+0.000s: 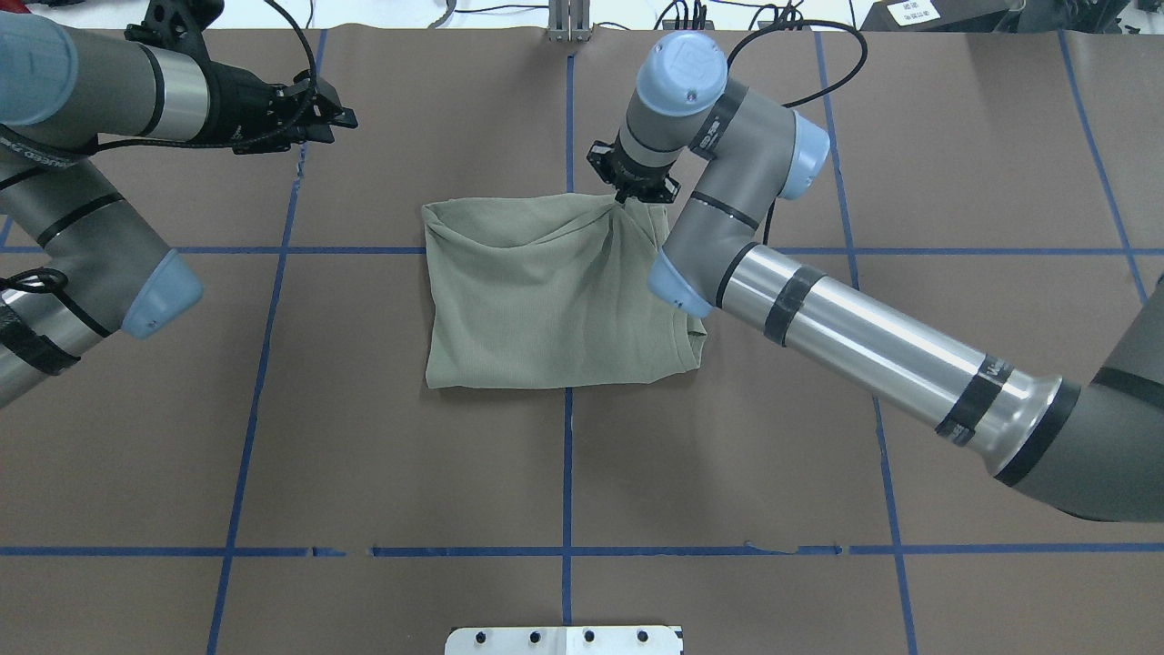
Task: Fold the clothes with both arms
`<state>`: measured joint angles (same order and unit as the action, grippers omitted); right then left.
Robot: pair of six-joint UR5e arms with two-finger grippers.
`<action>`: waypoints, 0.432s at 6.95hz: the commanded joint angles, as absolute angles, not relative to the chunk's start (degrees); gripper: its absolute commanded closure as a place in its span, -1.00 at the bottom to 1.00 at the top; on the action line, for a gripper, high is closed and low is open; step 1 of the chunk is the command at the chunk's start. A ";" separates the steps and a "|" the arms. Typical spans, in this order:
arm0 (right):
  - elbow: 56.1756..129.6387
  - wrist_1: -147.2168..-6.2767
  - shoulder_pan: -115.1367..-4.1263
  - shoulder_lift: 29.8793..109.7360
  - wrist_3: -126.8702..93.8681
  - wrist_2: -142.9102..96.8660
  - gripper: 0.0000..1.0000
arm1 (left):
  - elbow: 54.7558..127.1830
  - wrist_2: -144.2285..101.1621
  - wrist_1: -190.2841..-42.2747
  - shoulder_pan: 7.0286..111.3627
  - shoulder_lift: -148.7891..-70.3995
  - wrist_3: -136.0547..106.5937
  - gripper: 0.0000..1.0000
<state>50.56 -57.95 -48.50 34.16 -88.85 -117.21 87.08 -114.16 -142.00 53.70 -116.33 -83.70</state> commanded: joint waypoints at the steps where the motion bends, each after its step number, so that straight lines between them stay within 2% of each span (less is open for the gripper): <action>1: 52.18 -58.79 -53.07 36.45 -86.67 -121.27 1.00 | 87.01 -114.00 -142.03 53.70 -116.28 -83.58 0.09; 3: 70.15 -67.98 -57.02 49.77 -76.02 -124.25 1.00 | 87.10 -114.26 -141.94 54.57 -112.87 -71.89 0.10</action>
<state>60.91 -62.80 -54.51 42.65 -83.01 -122.08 87.08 -114.18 -142.01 54.00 -114.77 -79.28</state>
